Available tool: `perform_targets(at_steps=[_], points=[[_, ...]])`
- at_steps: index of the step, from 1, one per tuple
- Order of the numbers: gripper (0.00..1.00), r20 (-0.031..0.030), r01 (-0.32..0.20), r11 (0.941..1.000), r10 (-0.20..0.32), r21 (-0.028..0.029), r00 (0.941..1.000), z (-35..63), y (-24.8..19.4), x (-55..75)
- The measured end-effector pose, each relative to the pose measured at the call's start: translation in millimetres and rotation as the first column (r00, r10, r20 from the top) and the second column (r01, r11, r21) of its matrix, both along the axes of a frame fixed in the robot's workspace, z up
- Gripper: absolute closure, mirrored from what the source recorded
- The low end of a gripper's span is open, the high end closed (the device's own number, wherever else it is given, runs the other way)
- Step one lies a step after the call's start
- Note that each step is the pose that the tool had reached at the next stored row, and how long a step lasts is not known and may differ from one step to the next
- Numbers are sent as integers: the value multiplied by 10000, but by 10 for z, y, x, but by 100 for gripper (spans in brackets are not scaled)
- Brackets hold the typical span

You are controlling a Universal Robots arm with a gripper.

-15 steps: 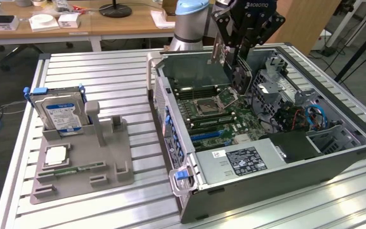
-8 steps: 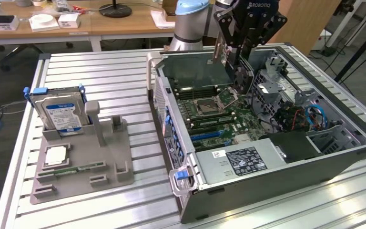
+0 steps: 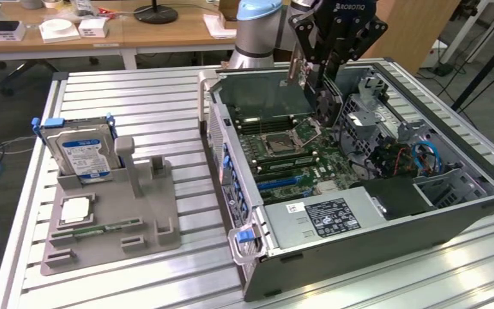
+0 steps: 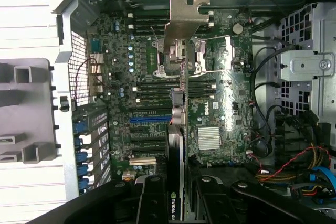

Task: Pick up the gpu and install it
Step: 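Insert the gpu into the slot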

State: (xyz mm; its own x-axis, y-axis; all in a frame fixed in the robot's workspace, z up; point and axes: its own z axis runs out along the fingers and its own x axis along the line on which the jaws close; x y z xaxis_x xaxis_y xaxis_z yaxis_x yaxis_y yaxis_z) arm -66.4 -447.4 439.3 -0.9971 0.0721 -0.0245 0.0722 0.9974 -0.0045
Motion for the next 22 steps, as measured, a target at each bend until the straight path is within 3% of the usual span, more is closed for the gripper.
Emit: perform_targets(at_steps=[22], points=[[74, 0, -829, 9966, 829, -1, 9966, 0, 0, 0]])
